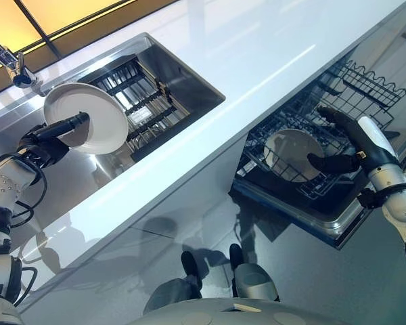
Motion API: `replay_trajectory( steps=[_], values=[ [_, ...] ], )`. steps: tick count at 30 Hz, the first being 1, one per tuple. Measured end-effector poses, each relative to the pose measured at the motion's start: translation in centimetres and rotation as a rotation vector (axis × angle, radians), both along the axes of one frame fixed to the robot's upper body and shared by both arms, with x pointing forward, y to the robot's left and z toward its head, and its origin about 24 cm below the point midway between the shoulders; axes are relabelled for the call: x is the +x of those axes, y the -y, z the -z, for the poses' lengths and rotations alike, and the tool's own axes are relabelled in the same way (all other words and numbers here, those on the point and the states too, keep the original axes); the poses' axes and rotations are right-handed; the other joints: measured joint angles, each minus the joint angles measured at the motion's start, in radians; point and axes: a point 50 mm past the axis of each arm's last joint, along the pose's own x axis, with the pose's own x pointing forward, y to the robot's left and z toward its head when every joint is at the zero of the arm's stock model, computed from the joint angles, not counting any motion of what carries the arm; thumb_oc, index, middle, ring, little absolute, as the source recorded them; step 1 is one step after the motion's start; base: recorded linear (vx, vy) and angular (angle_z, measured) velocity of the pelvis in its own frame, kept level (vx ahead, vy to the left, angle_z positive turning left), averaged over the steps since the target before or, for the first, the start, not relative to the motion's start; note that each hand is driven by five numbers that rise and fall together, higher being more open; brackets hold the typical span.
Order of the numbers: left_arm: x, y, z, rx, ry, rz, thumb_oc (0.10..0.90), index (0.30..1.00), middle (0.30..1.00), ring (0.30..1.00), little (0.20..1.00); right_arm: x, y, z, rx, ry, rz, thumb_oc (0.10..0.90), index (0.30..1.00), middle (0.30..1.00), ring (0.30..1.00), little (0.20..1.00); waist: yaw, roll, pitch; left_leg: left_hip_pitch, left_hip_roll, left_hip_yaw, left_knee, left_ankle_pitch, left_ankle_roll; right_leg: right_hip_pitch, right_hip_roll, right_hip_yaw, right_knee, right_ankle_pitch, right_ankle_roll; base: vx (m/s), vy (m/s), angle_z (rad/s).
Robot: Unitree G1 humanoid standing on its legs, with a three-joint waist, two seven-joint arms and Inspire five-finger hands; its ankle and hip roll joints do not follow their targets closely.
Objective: Pick up plates and place into dishwasher.
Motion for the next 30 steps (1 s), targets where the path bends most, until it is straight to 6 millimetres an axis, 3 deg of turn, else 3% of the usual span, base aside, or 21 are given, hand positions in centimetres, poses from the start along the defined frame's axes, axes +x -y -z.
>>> replay_trajectory(
  steps=[3, 5, 7, 13, 19, 30],
  values=[
    [0.4, 0.9, 0.0, -0.030, 0.020, 0.022, 0.100, 0.300, 0.300, 0.300, 0.200, 0.2, -1.0, 0.0, 0.129, -0.009, -0.070, 0.800, 0.900, 0.900, 0.900, 0.900, 0.004, 0.002, -0.001, 0.000, 0.000, 0.000, 0.000, 0.001, -0.001, 0.000, 0.000, 0.000, 0.000, 0.000, 0.000, 0.00, 0.000, 0.00],
    [1.1, 2.5, 0.2, -0.076, 0.052, 0.059, 0.100, 0.300, 0.300, 0.300, 0.200, 0.9, -3.0, 0.3, 0.265, -0.008, -0.165, 0.800, 0.900, 0.900, 0.900, 0.900, 0.004, 0.005, -0.002, 0.000, 0.000, -0.001, -0.003, 0.002, -0.002, 0.001, 0.000, 0.000, 0.000, 0.000, 0.000, 0.02, 0.001, 0.01],
    [2.0, 4.6, -0.1, -0.084, 0.091, 0.132, 0.100, 0.300, 0.300, 0.300, 0.200, 1.3, -4.5, -0.1, 0.287, -0.014, -0.248, 0.800, 0.900, 0.900, 0.900, 0.900, 0.011, 0.012, -0.003, 0.000, -0.001, -0.002, -0.004, 0.002, -0.002, 0.002, -0.001, 0.000, 0.000, -0.003, 0.004, 0.05, -0.010, 0.02],
    [2.9, 8.3, -1.5, -0.054, 0.156, 0.272, 0.100, 0.300, 0.300, 0.300, 0.200, 1.8, -4.6, -1.4, 0.285, 0.053, -0.239, 0.800, 0.900, 0.900, 0.900, 0.900, 0.010, 0.013, -0.004, 0.000, 0.001, -0.002, -0.003, 0.002, -0.002, 0.002, 0.002, 0.002, 0.000, 0.000, 0.000, 0.01, -0.002, 0.00],
    [3.3, 12.6, -3.5, -0.017, 0.225, 0.423, 0.100, 0.300, 0.300, 0.300, 0.200, 2.6, -5.7, -5.0, 0.286, 0.215, -0.295, 0.800, 0.900, 0.900, 0.900, 0.900, 0.001, 0.013, -0.004, 0.000, 0.001, -0.002, -0.001, 0.002, -0.002, 0.001, 0.002, 0.004, 0.000, 0.000, 0.000, 0.00, 0.000, 0.00],
    [4.0, 15.0, -4.2, -0.045, 0.255, 0.472, 0.100, 0.300, 0.300, 0.300, 0.200, 2.6, -6.4, -8.6, 0.313, 0.399, -0.323, 0.800, 0.900, 0.900, 0.900, 0.900, -0.011, 0.013, -0.004, 0.010, 0.001, 0.001, -0.003, 0.003, 0.000, 0.009, 0.002, 0.014, 0.000, 0.000, 0.000, 0.00, 0.000, 0.00]
  ],
)
